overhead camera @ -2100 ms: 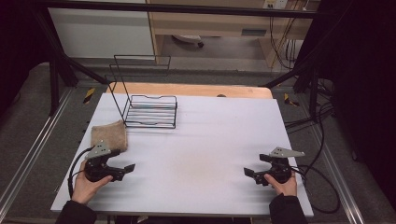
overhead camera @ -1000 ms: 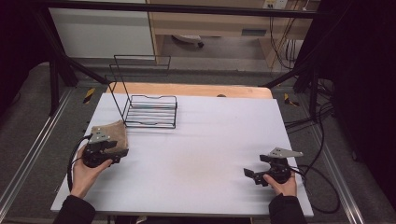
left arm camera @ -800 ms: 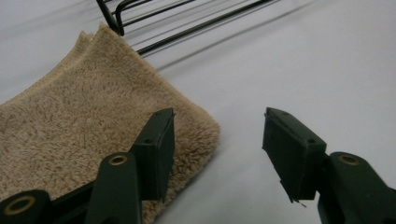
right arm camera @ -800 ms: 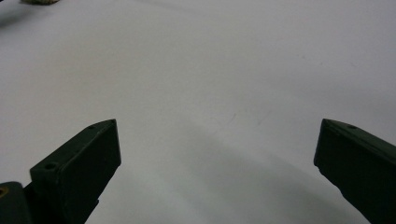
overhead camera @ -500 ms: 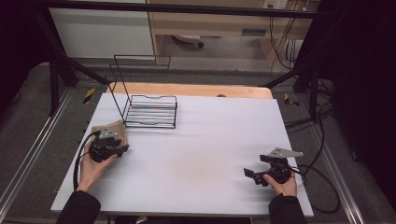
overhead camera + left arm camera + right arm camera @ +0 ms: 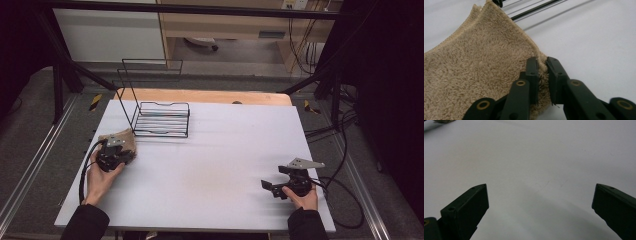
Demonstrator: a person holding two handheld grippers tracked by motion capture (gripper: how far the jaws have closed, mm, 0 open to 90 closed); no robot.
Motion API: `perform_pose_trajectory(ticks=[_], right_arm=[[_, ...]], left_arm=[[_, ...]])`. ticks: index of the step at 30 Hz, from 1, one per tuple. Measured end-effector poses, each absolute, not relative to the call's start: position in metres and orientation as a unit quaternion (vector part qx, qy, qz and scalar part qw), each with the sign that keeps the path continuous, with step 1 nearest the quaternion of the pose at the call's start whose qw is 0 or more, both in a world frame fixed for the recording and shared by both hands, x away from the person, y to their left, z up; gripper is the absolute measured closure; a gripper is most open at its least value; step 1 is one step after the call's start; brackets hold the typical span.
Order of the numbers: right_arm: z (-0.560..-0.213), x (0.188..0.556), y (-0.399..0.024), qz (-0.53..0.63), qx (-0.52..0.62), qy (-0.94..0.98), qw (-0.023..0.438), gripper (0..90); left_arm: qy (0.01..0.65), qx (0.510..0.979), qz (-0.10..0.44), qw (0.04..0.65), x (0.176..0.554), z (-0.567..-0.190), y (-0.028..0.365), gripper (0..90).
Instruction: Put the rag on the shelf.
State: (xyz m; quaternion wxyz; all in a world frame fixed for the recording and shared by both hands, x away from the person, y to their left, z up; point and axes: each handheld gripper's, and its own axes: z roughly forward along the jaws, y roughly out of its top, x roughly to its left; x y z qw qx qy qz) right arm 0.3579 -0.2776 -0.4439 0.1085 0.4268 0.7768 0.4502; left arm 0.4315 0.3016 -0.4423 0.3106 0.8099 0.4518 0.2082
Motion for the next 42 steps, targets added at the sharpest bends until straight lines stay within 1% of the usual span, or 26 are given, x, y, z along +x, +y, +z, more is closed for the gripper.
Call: perform_pose_trajectory(ticks=[4,10,13,25,32,42], right_arm=[[-0.444,0.358,-0.277,0.451,0.428,0.776,0.108,1.3],[-0.444,0.358,-0.277,0.451,0.427,0.776,0.108,1.4],[-0.444,0.358,-0.278,0.451,0.427,0.776,0.109,1.4],[-0.444,0.358,-0.278,0.451,0.427,0.776,0.108,1.5],[-0.444,0.358,-0.278,0.451,0.425,0.777,0.107,1.6],[-0.443,0.357,-0.278,0.451,0.426,0.777,0.106,1.6]], left_arm=[[0.459,0.808,0.202,0.31,0.433,-0.441,0.302,83.5],[0.468,0.801,0.194,0.319,0.433,-0.439,0.304,85.6],[0.474,0.793,0.183,0.337,0.429,-0.432,0.308,85.9],[0.472,0.79,0.171,0.353,0.411,-0.414,0.308,86.3],[0.455,0.799,0.156,0.362,0.401,-0.407,0.292,86.3],[0.424,0.814,0.125,0.377,0.389,-0.408,0.263,86.3]])
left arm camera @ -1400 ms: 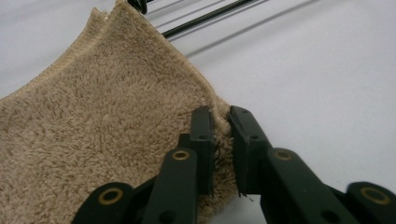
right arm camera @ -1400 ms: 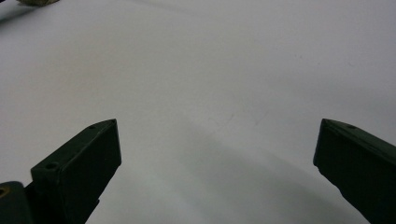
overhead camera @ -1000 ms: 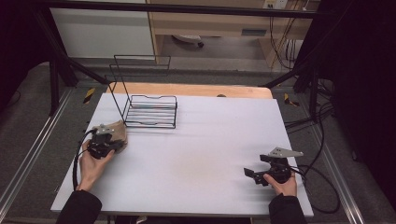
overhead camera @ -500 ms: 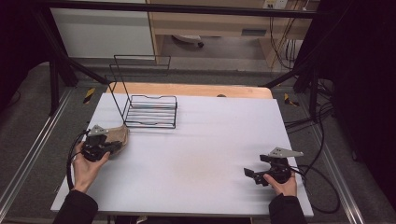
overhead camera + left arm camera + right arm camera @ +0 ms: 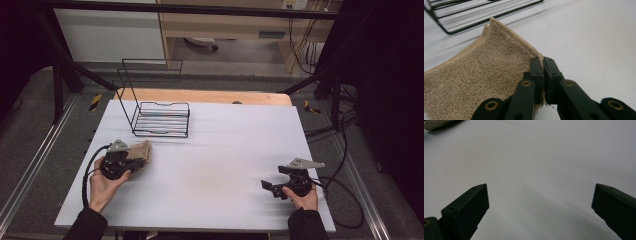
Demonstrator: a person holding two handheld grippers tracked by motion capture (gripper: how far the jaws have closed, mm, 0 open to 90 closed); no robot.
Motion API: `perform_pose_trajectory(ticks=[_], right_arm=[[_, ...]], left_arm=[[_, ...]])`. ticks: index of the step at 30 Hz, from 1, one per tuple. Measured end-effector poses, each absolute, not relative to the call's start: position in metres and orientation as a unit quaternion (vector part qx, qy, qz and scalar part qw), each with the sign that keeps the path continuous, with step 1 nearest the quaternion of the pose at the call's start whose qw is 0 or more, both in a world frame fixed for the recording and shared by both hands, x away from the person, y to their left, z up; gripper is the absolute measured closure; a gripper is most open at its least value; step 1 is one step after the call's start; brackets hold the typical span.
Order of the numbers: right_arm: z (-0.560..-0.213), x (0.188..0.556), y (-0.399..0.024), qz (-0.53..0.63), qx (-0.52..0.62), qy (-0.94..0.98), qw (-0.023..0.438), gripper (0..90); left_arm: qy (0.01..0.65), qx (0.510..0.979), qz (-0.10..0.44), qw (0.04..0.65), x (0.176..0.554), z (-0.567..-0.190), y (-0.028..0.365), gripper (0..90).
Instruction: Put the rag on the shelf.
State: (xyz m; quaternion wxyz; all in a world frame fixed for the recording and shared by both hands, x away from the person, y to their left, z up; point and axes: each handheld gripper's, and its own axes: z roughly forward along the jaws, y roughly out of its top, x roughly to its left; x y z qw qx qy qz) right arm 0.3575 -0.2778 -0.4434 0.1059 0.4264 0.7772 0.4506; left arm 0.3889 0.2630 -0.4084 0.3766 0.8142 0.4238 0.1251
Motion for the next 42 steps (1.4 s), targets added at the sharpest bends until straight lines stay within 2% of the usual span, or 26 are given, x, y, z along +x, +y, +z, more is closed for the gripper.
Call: perform_pose_trajectory(ticks=[11,30,34,36,42], right_arm=[[-0.444,0.357,-0.277,0.449,0.425,0.778,0.109,1.7],[-0.444,0.358,-0.274,0.446,0.424,0.781,0.108,2.1],[-0.444,0.359,-0.271,0.442,0.42,0.785,0.11,2.2],[-0.442,0.36,-0.264,0.438,0.417,0.789,0.11,2.3],[-0.438,0.368,-0.242,0.432,0.404,0.798,0.111,2.5]], left_arm=[[0.397,0.83,0.106,0.377,0.374,-0.412,0.238,86.1],[0.374,0.846,0.099,0.368,0.349,-0.422,0.238,83.8],[0.374,0.842,0.103,0.375,0.348,-0.421,0.241,76.8],[0.376,0.838,0.111,0.38,0.348,-0.417,0.244,66.1],[0.395,0.817,0.132,0.399,0.348,-0.41,0.267,45.0]])
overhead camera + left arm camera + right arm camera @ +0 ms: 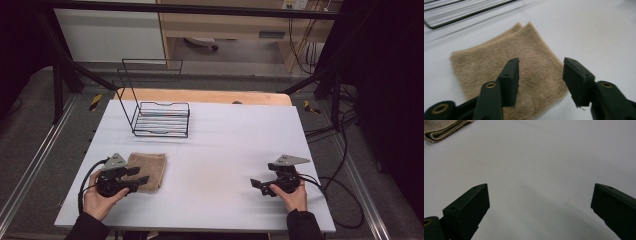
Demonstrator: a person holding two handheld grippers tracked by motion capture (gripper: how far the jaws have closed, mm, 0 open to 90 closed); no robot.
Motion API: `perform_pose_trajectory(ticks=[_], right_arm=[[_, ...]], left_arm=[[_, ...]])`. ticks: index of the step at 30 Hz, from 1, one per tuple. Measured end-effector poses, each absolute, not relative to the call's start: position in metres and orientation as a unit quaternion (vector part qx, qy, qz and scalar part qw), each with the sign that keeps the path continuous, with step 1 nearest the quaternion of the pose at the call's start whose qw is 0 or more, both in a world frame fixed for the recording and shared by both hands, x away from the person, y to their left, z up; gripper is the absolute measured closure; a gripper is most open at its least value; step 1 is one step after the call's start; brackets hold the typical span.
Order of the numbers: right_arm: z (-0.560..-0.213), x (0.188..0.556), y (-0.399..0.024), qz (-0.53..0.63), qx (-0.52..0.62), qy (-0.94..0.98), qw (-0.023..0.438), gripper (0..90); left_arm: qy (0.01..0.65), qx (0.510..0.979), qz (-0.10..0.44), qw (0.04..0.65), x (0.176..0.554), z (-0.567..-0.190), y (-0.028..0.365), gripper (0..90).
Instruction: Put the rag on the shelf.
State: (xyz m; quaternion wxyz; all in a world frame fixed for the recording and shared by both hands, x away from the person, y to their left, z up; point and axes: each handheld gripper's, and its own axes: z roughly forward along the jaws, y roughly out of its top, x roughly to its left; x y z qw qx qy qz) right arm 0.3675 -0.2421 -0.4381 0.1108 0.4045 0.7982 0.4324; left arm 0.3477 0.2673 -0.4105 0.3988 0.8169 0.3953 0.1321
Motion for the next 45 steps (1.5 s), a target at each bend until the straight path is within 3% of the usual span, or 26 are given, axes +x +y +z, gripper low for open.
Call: perform_pose_trajectory(ticks=[10,15,20,23,31,32,33,38,45], right_arm=[[-0.425,0.387,-0.187,0.44,0.372,0.811,0.105,2.7],[-0.411,0.404,-0.132,0.453,0.336,0.82,0.099,2.4],[-0.403,0.416,-0.093,0.453,0.316,0.828,0.098,2.8],[-0.401,0.424,-0.065,0.452,0.307,0.832,0.095,3.7],[-0.411,0.444,0.003,0.437,0.283,0.85,0.082,8.6],[-0.411,0.444,0.003,0.437,0.283,0.85,0.082,8.6],[-0.414,0.448,0.016,0.431,0.28,0.855,0.078,11.3],[-0.42,0.458,0.043,0.416,0.267,0.866,0.076,22.7],[-0.434,0.475,0.061,0.39,0.26,0.882,0.054,39.6]], left_arm=[[0.423,0.8,0.132,0.405,0.352,-0.414,0.3,15.2],[0.438,0.793,0.142,0.4,0.353,-0.417,0.309,9.7],[0.451,0.785,0.142,0.401,0.354,-0.419,0.318,10.7],[0.457,0.784,0.146,0.394,0.354,-0.421,0.32,13.2],[0.476,0.786,0.131,0.371,0.353,-0.43,0.322,45.2],[0.479,0.787,0.128,0.367,0.353,-0.431,0.322,45.2],[0.479,0.79,0.125,0.362,0.352,-0.432,0.322,53.0],[0.474,0.802,0.115,0.345,0.35,-0.435,0.32,66.1],[0.477,0.804,0.112,0.338,0.351,-0.438,0.318,72.5]])
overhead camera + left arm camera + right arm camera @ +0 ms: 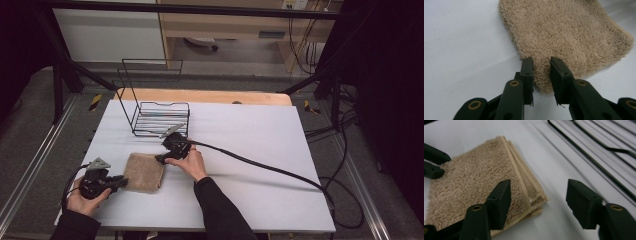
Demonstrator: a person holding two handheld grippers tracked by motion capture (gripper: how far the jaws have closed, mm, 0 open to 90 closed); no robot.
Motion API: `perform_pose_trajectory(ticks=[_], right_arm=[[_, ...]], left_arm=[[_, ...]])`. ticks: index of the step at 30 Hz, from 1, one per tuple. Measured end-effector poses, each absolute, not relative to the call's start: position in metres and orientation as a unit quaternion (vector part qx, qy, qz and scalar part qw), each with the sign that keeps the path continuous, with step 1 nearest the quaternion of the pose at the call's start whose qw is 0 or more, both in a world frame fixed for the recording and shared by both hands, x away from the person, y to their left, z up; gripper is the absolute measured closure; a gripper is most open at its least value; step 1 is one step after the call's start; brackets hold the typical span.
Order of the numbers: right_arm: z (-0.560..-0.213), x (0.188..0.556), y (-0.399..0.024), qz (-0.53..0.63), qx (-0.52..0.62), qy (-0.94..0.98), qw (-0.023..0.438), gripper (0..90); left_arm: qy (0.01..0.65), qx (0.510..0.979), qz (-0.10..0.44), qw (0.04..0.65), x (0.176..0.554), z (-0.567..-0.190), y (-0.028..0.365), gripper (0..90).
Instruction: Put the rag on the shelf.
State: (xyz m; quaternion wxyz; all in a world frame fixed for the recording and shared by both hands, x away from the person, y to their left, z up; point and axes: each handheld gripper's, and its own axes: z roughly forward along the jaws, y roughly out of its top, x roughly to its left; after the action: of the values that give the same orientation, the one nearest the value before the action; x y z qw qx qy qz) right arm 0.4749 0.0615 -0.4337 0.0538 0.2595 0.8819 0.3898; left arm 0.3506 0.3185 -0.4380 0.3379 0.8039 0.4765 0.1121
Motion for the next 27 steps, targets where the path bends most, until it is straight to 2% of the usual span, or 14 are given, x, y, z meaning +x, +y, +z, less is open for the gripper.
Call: perform_pose_trajectory(ticks=[6,7,8,11,12,14,17,19,27], right_arm=[[-0.445,0.479,0.066,0.384,0.262,0.885,0.035,49.3],[-0.447,0.479,0.066,0.383,0.26,0.886,0.025,53.9],[-0.447,0.479,0.066,0.383,0.26,0.886,0.025,53.9],[-0.447,0.48,0.066,0.383,0.259,0.887,0.006,62.6],[-0.447,0.48,0.066,0.383,0.259,0.887,0.006,62.6],[-0.448,0.479,0.066,0.382,0.263,0.886,-0.01,71.0],[-0.448,0.479,0.067,0.383,0.267,0.884,-0.017,74.6],[-0.447,0.479,0.066,0.382,0.271,0.883,-0.03,79.5],[-0.434,0.469,0.062,0.38,0.273,0.884,-0.019,82.3]], left_arm=[[0.477,0.805,0.114,0.333,0.351,-0.439,0.318,73.0],[0.477,0.805,0.114,0.333,0.351,-0.44,0.317,73.2],[0.477,0.805,0.114,0.333,0.351,-0.44,0.317,73.2],[0.482,0.802,0.109,0.335,0.352,-0.441,0.318,73.5],[0.482,0.802,0.108,0.336,0.352,-0.441,0.318,73.5],[0.483,0.801,0.105,0.337,0.352,-0.441,0.318,74.8],[0.479,0.803,0.105,0.338,0.352,-0.441,0.317,77.2],[0.476,0.805,0.105,0.338,0.352,-0.441,0.316,82.1],[0.469,0.807,0.113,0.34,0.354,-0.437,0.318,86.6]])
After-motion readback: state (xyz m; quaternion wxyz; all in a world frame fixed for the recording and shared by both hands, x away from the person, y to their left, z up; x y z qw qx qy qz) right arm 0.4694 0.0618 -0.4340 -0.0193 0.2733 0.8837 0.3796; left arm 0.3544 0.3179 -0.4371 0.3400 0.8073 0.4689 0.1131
